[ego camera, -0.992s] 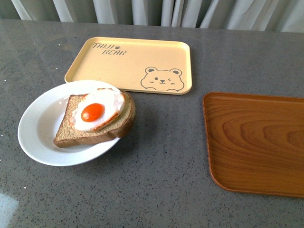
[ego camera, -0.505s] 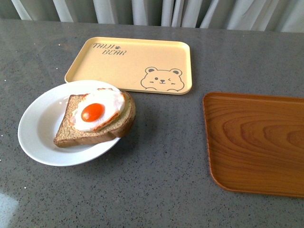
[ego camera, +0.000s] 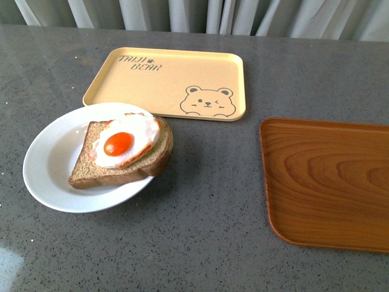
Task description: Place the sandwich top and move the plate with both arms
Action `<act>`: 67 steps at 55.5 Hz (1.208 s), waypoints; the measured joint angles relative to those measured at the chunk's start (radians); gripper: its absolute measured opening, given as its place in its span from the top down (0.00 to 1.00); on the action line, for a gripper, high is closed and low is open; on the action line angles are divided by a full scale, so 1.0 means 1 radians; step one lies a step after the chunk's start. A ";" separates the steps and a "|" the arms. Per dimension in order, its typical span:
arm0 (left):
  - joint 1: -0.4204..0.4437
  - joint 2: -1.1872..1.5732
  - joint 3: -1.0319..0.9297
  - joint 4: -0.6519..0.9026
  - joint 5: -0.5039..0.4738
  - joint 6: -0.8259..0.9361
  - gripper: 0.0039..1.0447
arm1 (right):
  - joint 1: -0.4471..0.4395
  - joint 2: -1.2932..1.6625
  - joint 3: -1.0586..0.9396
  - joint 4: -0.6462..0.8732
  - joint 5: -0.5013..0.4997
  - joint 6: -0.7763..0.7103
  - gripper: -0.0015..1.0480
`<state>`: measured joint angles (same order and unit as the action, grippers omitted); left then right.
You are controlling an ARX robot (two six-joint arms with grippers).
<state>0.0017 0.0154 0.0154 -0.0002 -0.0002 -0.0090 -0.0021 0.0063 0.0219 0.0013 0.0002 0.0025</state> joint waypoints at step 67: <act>0.000 0.000 0.000 0.000 0.000 0.000 0.08 | -0.740 1.878 0.554 0.441 -0.535 -0.226 0.09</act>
<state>0.0017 0.0154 0.0154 -0.0002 -0.0002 -0.0086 -0.7422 1.8847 0.5755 0.4427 -0.5350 -0.2234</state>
